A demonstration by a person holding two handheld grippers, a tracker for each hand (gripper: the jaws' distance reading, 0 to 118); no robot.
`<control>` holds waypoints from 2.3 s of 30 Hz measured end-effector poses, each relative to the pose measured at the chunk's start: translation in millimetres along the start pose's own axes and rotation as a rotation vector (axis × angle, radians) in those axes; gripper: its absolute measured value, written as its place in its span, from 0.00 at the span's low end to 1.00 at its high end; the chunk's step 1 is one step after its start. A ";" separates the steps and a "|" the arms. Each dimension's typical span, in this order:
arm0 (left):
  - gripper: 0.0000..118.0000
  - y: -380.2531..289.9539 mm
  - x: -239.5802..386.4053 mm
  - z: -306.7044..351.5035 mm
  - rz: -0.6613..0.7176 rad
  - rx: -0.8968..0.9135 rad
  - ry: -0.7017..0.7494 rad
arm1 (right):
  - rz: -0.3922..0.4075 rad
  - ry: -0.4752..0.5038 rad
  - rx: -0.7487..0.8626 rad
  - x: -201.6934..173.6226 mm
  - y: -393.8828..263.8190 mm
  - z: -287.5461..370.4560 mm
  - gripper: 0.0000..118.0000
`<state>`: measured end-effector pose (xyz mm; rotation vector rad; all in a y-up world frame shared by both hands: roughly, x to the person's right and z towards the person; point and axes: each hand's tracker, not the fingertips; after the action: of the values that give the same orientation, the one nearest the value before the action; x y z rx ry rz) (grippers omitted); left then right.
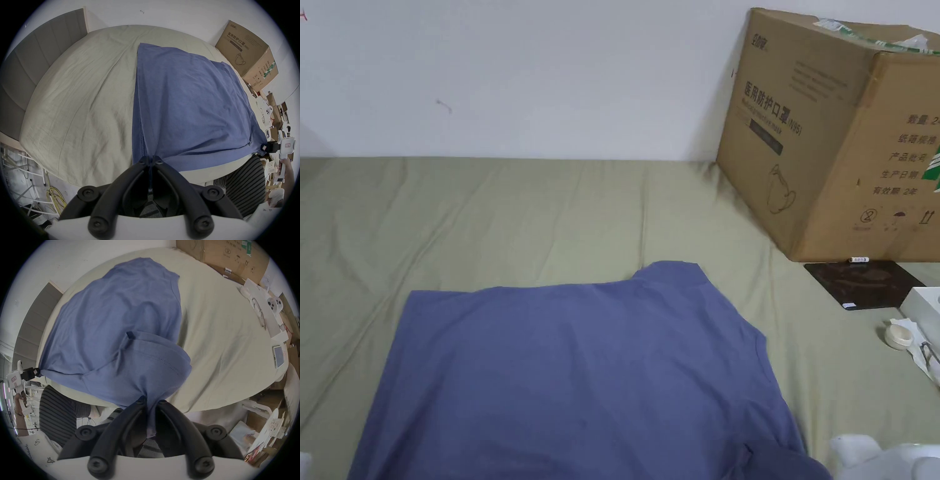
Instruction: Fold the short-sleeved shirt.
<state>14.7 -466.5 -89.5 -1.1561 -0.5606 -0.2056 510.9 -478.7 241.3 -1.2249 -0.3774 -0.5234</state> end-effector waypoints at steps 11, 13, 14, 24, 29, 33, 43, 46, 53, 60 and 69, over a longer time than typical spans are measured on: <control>0.02 95.3 -6.9 35.4 0.130 0.105 -0.129 | -0.166 0.157 0.193 -8.9 99.5 73.7 0.06; 0.02 130.1 -3.6 20.5 0.119 0.111 -0.100 | -0.202 0.183 0.222 -11.1 138.7 66.6 0.06; 0.02 146.1 -5.3 9.5 0.127 0.110 -0.096 | -0.223 0.204 0.219 -9.7 157.1 57.2 0.06; 0.55 209.3 -22.2 -94.4 0.292 0.051 -0.094 | -0.317 0.045 0.137 -5.6 263.8 -54.5 0.39; 0.81 193.0 -22.4 -81.4 0.276 0.081 -0.128 | -0.296 -0.003 0.164 -10.4 250.5 -42.0 0.93; 0.81 171.2 -16.0 -37.5 0.238 0.218 -0.133 | -0.205 0.005 0.342 -27.6 211.4 6.5 0.93; 0.00 53.9 36.1 68.5 0.048 0.732 -0.085 | 0.024 0.116 1.001 -105.8 52.5 90.1 0.04; 0.00 36.0 37.6 72.4 0.022 0.742 -0.087 | -0.058 0.211 1.010 -114.6 32.3 91.4 0.00; 0.00 72.2 5.4 46.4 0.139 0.458 -0.045 | -0.063 0.272 0.960 -106.0 34.8 92.0 0.00; 0.90 125.6 -36.1 -63.3 0.228 0.084 -0.054 | -0.190 0.315 0.860 -87.1 42.9 75.0 0.00; 0.90 107.3 4.8 -124.5 0.017 0.025 0.109 | -0.236 0.223 0.787 -61.3 56.5 63.1 0.00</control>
<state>104.1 -535.5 -209.0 -1.1183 -0.4559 -0.2449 492.8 -393.8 182.9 -0.3597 -0.4787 -0.6241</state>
